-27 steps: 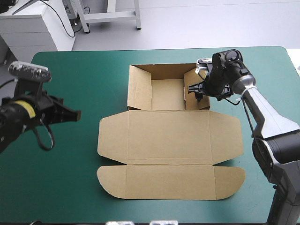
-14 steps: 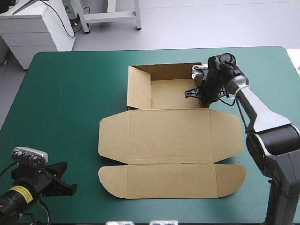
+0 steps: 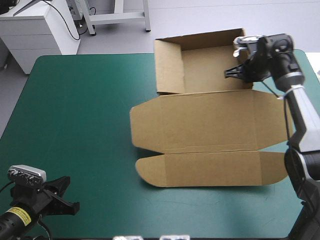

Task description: Fold the box

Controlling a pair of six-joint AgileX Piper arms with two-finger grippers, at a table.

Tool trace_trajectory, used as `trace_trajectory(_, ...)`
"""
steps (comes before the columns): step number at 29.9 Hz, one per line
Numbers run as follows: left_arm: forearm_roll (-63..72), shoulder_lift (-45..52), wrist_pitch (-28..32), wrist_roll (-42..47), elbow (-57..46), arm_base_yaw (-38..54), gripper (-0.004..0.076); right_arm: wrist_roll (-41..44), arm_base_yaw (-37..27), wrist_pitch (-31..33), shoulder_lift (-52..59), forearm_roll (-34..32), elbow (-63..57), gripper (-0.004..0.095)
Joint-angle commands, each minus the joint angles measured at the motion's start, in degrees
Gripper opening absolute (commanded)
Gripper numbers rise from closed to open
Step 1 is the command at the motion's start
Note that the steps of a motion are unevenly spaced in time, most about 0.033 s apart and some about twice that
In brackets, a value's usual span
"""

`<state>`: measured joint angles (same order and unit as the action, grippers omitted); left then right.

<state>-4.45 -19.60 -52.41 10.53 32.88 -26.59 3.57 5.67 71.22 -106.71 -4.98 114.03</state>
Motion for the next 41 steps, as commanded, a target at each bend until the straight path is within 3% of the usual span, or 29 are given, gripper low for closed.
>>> trace_trajectory(1, -0.03, -0.42, 3.98, 0.33, 1.21, -0.31, -0.0008, -2.57, -8.44, 0.46, 5.92, -1.73, 1.95, -0.0020)
trace_trajectory(6, -0.03, -0.42, 3.98, 0.22, 1.21, -0.31, -0.0008, -2.80, -19.33, 0.46, 5.01, -0.86, 1.95, -0.0019)
trace_trajectory(9, -0.03, -0.42, 3.98, 0.22, 1.21, -0.31, -0.0008, -5.50, -23.79, -0.70, 3.58, 4.23, 1.95, -0.0020)
trace_trajectory(12, -0.03, -0.42, 3.98, 0.22, 1.21, -0.31, -0.0008, -8.30, -26.50, -2.82, 1.50, 9.44, 1.95, -0.0012)
trace_trajectory(16, -0.03, -0.42, 3.86, 0.22, 1.21, -0.31, -0.0008, -8.73, -28.27, -3.34, -2.39, 10.47, 1.95, 0.0055)
trace_trajectory(19, -0.13, -0.42, 3.86, 0.22, 1.21, -0.31, -0.0008, -9.14, -29.17, -0.76, -5.80, 10.70, 1.95, 0.0211)
trace_trajectory(25, -0.13, -0.42, 3.86, 0.22, 1.21, -0.31, -0.0008, -10.36, -29.59, 0.47, -9.91, 9.56, 2.07, 0.0670)
trace_trajectory(27, -0.13, -0.42, 3.99, 0.22, 1.21, -0.31, -0.0008, -10.11, -29.59, 0.47, -9.63, 8.04, 2.56, 0.0733)
trace_trajectory(37, -0.13, -0.42, 3.99, 0.22, 1.21, -0.31, -0.0008, -7.79, -28.92, 0.57, 4.41, 10.56, 3.11, 0.0728)
trace_trajectory(39, -0.13, -0.42, 3.99, 0.22, 1.21, -0.31, -0.0008, -8.66, -28.50, 0.57, 8.00, 12.48, 1.27, 0.0655)
trace_trajectory(41, 0.02, -0.42, 4.12, 0.22, 1.21, -0.31, -0.0008, -10.56, -27.74, 0.57, 12.49, 14.08, -1.86, 0.0405)
